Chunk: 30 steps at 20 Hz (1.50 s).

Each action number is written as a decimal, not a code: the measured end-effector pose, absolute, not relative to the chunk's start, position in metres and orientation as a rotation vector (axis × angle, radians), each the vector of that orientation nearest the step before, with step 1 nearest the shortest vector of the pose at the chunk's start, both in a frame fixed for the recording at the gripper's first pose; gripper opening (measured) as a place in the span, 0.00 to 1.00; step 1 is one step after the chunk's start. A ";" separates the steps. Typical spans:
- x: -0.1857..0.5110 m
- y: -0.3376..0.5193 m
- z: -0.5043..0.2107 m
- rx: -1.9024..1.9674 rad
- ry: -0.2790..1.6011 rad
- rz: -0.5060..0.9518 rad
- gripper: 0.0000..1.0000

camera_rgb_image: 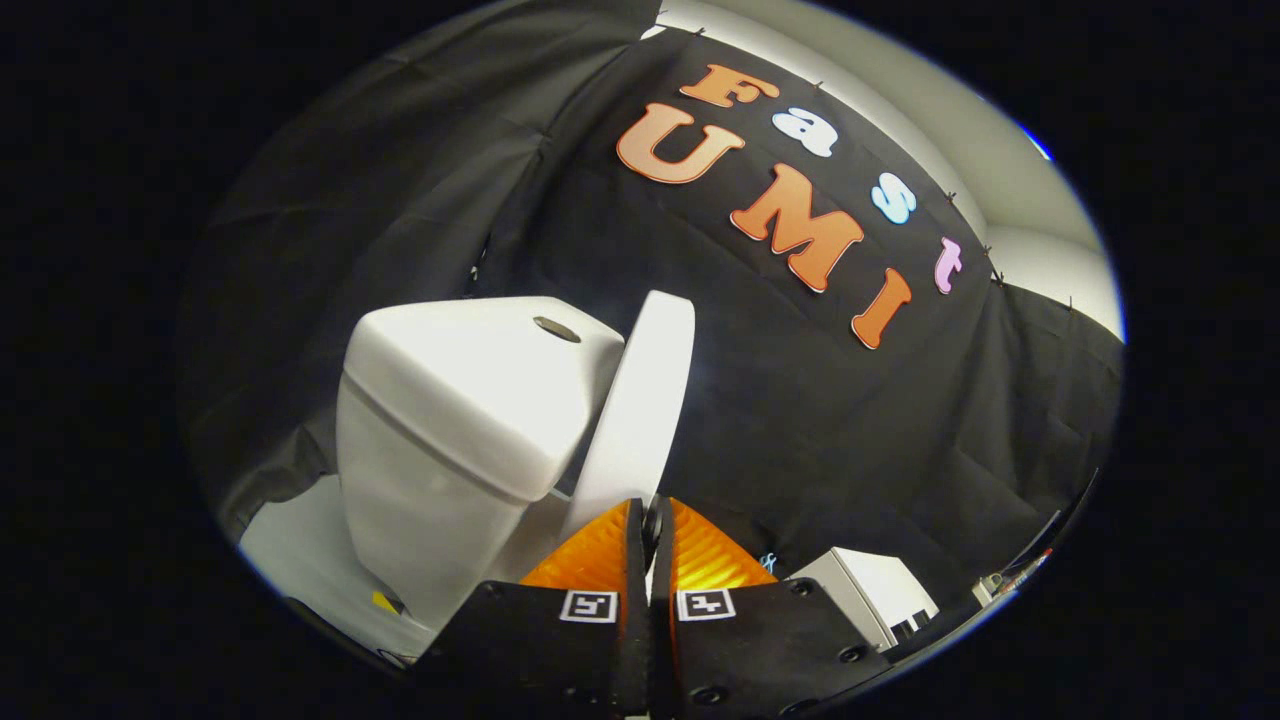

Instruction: Open the toilet lid.

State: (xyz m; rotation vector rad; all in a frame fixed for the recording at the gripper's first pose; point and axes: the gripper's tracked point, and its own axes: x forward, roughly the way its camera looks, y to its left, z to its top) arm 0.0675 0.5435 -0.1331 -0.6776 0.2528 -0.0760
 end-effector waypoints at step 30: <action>0.032 0.228 0.063 -0.145 0.059 0.066 0.95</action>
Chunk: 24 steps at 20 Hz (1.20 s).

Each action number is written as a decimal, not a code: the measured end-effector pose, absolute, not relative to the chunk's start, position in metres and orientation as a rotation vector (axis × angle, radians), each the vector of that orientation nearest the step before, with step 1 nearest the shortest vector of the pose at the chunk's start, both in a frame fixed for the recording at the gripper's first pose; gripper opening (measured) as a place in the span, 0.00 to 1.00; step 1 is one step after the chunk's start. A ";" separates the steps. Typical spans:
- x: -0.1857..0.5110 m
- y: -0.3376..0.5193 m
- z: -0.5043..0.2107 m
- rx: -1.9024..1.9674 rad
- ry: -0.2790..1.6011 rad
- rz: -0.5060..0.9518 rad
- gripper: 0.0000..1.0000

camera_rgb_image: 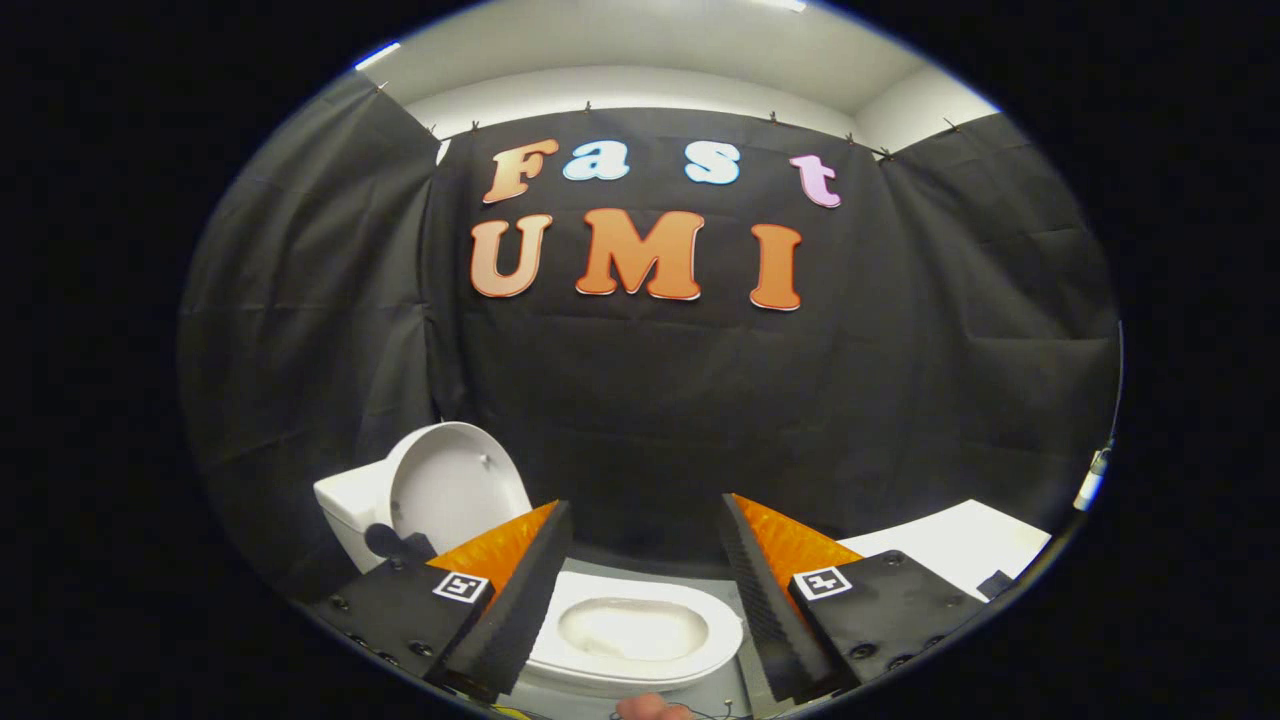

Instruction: Open the toilet lid.

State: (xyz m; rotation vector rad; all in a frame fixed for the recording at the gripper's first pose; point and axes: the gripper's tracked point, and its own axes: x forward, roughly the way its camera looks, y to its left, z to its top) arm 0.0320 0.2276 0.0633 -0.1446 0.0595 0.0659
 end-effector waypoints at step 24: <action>0.022 0.143 0.056 -0.143 -0.016 0.188 0.95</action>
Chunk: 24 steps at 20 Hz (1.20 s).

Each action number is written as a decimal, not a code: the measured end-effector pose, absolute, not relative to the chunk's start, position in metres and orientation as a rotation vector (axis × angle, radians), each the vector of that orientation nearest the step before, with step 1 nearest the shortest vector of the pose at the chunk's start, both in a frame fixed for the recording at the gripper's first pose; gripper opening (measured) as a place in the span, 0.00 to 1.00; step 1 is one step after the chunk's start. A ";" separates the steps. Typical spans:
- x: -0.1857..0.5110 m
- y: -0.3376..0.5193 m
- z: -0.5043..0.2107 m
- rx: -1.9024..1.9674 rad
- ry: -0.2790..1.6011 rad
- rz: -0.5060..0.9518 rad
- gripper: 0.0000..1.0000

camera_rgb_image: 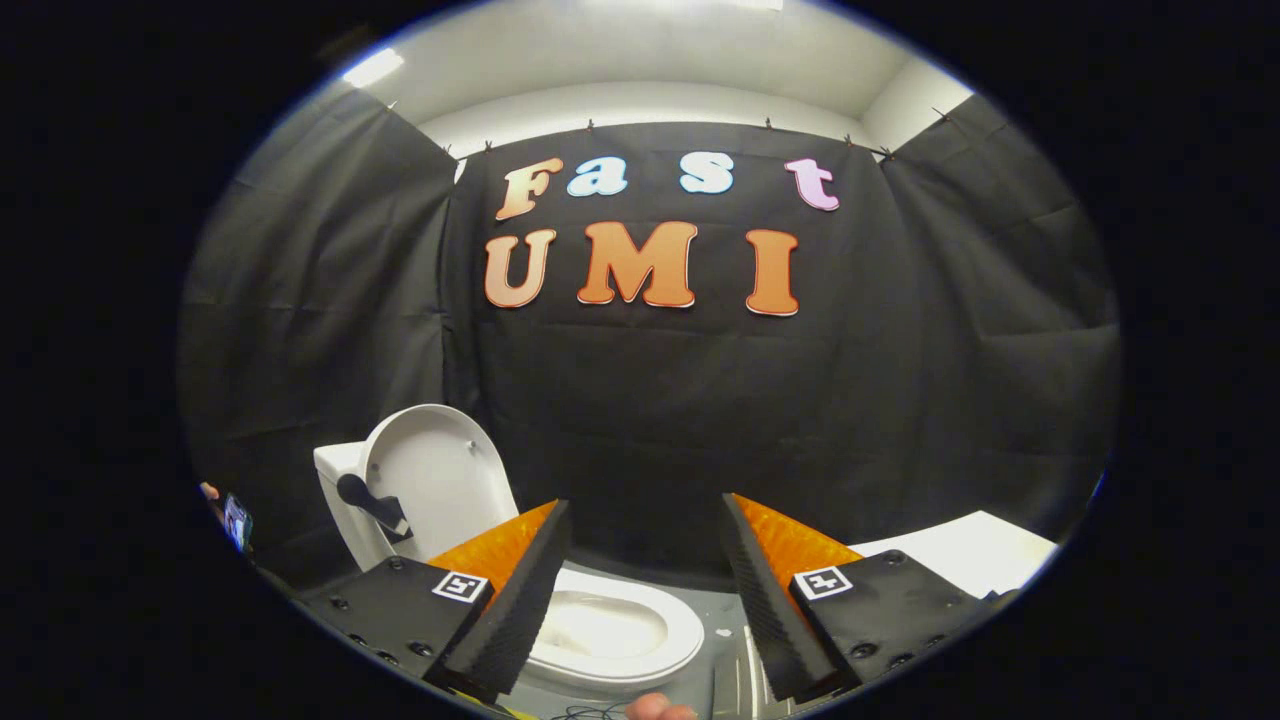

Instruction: Open the toilet lid.

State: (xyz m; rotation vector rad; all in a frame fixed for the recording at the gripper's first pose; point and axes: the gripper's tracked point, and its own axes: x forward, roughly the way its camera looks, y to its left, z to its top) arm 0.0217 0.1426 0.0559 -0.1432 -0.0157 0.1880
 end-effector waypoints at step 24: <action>0.033 0.092 -0.026 0.018 0.023 0.098 0.99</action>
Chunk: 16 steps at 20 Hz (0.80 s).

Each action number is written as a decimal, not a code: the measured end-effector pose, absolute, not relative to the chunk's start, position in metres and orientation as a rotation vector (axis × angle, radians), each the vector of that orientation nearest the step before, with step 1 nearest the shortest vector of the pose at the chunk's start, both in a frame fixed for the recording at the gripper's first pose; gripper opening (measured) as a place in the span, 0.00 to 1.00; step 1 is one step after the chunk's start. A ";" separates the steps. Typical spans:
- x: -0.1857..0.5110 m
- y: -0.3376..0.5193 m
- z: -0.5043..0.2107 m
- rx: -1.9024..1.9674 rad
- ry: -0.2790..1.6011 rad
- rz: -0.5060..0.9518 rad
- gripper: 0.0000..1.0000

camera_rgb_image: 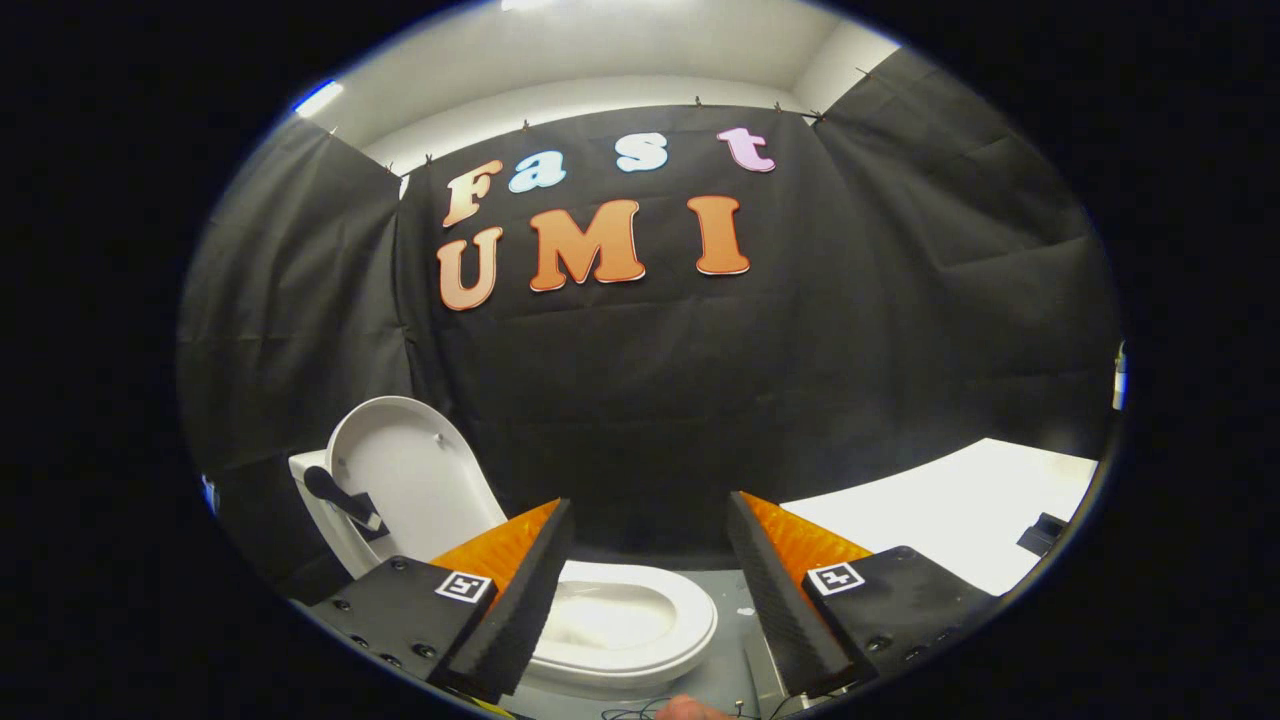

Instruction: Open the toilet lid.

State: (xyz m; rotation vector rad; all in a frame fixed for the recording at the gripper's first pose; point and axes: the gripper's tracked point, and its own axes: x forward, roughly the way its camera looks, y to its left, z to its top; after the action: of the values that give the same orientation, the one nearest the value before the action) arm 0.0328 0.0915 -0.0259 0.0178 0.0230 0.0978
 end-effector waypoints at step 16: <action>0.045 0.066 -0.039 -0.034 0.056 0.018 0.99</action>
State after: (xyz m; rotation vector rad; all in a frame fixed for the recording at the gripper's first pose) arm 0.0449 0.0660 -0.0394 -0.0340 0.0561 0.0175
